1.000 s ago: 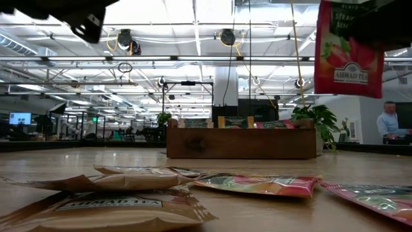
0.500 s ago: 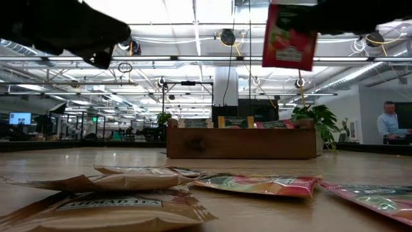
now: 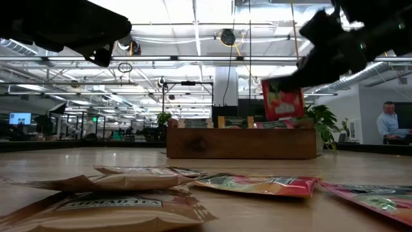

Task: Pick & Place Tea
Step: Put the red tea bag into the right wooden organizer

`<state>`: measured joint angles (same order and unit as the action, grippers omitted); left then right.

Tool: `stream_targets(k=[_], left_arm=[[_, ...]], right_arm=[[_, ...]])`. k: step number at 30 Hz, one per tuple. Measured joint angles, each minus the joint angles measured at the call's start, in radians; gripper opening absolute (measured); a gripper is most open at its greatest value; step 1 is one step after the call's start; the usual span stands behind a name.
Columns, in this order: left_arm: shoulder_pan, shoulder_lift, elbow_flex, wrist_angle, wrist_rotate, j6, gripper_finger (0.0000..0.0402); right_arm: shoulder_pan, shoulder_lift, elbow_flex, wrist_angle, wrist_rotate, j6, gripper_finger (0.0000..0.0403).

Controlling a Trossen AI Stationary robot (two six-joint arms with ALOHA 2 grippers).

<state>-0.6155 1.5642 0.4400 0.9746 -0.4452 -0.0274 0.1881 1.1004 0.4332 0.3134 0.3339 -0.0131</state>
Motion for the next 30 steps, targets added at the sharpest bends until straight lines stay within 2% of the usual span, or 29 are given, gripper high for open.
stream_targets(k=[4,8,19,25,30], left_arm=[[0.0,0.0,0.0,-0.001,0.0,0.007,0.0041],[0.001,0.0,0.0,-0.007,-0.001,0.007,0.0036],[0.032,0.0,0.0,-0.004,-0.002,-0.015,0.0004],[0.039,0.0,0.0,-0.014,-0.003,-0.046,0.0029],[0.039,0.0,0.0,-0.014,-0.003,-0.035,0.0045]], right_arm=[[-0.044,0.0,-0.07,0.104,-0.06,0.01,0.0],[-0.082,0.022,-0.113,0.183,-0.128,0.034,0.0],[-0.098,0.159,-0.116,0.266,-0.129,0.05,0.0],[-0.097,0.222,-0.116,0.3,-0.121,0.052,0.0],[-0.097,0.226,-0.116,0.313,-0.097,0.054,0.0003]])
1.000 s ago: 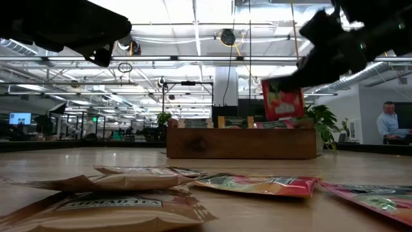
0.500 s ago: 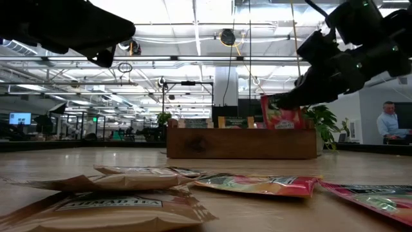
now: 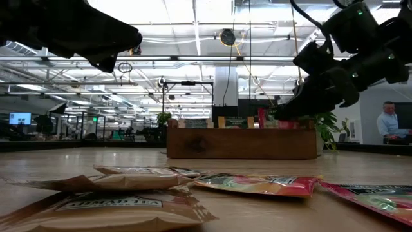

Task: Pick & Place Tea
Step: Put the red tea bag into the right wooden organizer, then put the yellow tea bag into the middle wooden organizer

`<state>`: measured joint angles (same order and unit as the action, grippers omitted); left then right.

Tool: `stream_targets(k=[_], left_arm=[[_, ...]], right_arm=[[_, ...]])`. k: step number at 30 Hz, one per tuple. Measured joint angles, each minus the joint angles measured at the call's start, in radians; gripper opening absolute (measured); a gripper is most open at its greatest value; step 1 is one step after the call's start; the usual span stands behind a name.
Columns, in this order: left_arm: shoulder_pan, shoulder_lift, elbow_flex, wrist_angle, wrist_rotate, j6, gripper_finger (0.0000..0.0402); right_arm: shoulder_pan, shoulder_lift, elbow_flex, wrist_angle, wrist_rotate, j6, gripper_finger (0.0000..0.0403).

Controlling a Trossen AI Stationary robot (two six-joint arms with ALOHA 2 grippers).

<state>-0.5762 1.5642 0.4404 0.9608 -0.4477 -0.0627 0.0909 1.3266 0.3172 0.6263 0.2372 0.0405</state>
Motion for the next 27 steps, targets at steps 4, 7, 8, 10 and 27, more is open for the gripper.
stream_targets(k=[4,7,8,10,27], left_arm=[[0.0,0.0,0.0,-0.001,0.001,-0.023,0.0046],[0.0,0.0,0.0,-0.002,0.001,-0.029,0.0046],[0.0,0.0,0.0,-0.002,0.001,-0.029,0.0046],[0.0,0.0,0.0,-0.007,0.004,-0.025,0.0046],[0.006,0.0,0.0,-0.053,0.032,-0.078,0.0047]], right_arm=[[0.0,0.0,0.0,-0.001,0.001,-0.005,0.0025],[0.0,0.0,0.0,0.01,0.037,-0.018,0.0054],[0.0,0.0,0.0,0.021,0.053,-0.023,0.0065],[0.0,0.0,0.0,0.048,0.057,-0.036,0.0089],[0.249,-0.038,0.064,0.157,-0.053,-0.126,0.0147]])
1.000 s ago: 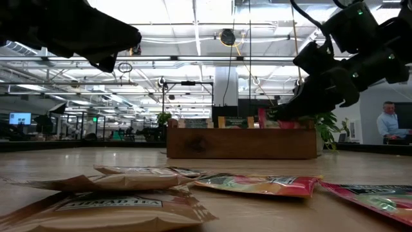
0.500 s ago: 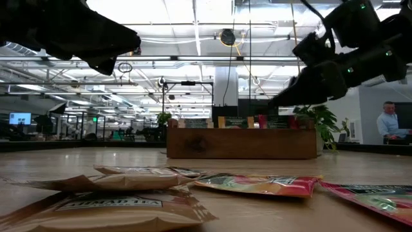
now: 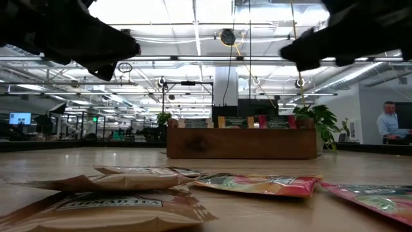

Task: Pick & Place Tea
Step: Put the yellow tea bag into the middle wooden organizer

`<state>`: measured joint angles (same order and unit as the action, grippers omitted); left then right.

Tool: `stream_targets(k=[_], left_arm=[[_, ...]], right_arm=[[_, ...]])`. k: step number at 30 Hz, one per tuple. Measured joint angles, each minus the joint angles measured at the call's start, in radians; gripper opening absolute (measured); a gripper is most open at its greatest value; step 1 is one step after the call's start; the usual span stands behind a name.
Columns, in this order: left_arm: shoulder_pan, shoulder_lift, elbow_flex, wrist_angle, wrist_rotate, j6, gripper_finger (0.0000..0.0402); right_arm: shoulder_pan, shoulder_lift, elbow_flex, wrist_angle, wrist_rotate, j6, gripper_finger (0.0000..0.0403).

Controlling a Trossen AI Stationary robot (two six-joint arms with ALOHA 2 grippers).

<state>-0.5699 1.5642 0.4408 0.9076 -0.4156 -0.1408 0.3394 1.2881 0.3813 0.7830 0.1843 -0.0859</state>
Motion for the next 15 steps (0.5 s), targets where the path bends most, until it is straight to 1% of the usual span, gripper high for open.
stream_targets(k=[3,5,7,11,13,15], left_arm=[[0.002,0.002,0.0,0.001,0.014,-0.021,0.0047],[0.001,0.027,0.005,0.008,0.071,-0.06,0.0047],[-0.004,0.065,0.021,-0.003,0.102,-0.079,0.0047],[0.01,0.142,0.114,-0.01,0.104,-0.091,0.0047],[0.019,0.179,0.172,-0.075,0.102,-0.101,0.0047],[0.027,0.221,0.243,-0.156,0.111,-0.116,0.0047]], right_arm=[[0.133,0.069,0.035,-0.013,0.049,0.03,0.013],[0.209,0.141,0.058,0.014,0.121,0.045,0.0118],[0.268,0.23,0.075,0.051,0.192,0.06,0.0105],[0.321,0.421,0.141,0.162,0.283,0.088,0.0061],[0.331,0.49,0.2,0.199,0.287,0.052,0.0033],[0.342,0.538,0.26,0.183,0.287,0.017,0.001]])
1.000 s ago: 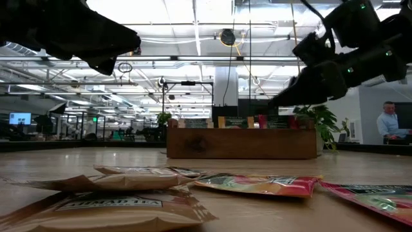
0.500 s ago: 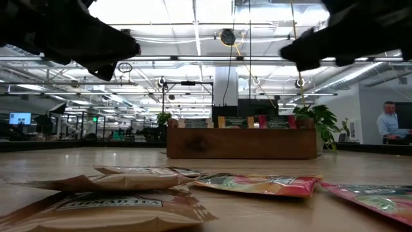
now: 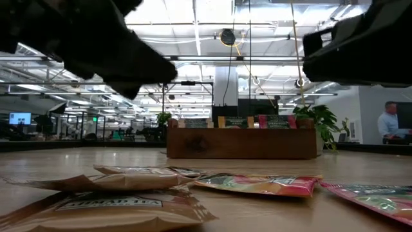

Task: Pick & Place Tea
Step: Put the yellow tea bag into the middle wooden organizer

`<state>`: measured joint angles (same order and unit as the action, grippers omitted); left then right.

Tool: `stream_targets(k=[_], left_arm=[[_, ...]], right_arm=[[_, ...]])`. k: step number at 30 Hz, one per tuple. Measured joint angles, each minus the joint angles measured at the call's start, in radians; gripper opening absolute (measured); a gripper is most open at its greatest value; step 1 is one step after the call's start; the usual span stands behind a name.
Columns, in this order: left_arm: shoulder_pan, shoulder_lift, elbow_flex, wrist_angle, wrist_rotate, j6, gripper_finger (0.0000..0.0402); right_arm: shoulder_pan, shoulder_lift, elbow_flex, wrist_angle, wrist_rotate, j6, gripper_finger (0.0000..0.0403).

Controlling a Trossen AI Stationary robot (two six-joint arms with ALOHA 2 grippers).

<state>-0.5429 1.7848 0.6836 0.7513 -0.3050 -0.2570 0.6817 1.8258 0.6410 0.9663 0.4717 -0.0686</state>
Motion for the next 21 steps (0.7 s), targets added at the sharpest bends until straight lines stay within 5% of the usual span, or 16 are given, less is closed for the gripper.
stream_targets(k=[5,8,11,21], left_arm=[[-0.003,0.075,0.107,-0.14,0.083,-0.008,0.0047],[-0.004,0.103,0.144,-0.144,0.133,0.031,0.0047],[0.003,0.103,0.161,-0.149,0.124,0.07,0.0047],[0.046,0.112,0.163,-0.167,0.102,-0.002,0.0047]], right_arm=[[0.005,0.078,0.136,-0.127,-0.008,0.019,0.0012],[-0.01,0.101,0.17,-0.196,-0.097,0.022,0.0009],[-0.042,0.134,0.198,-0.189,-0.208,0.04,0.0002],[-0.105,0.202,0.219,-0.261,-0.218,0.163,0.0001]])
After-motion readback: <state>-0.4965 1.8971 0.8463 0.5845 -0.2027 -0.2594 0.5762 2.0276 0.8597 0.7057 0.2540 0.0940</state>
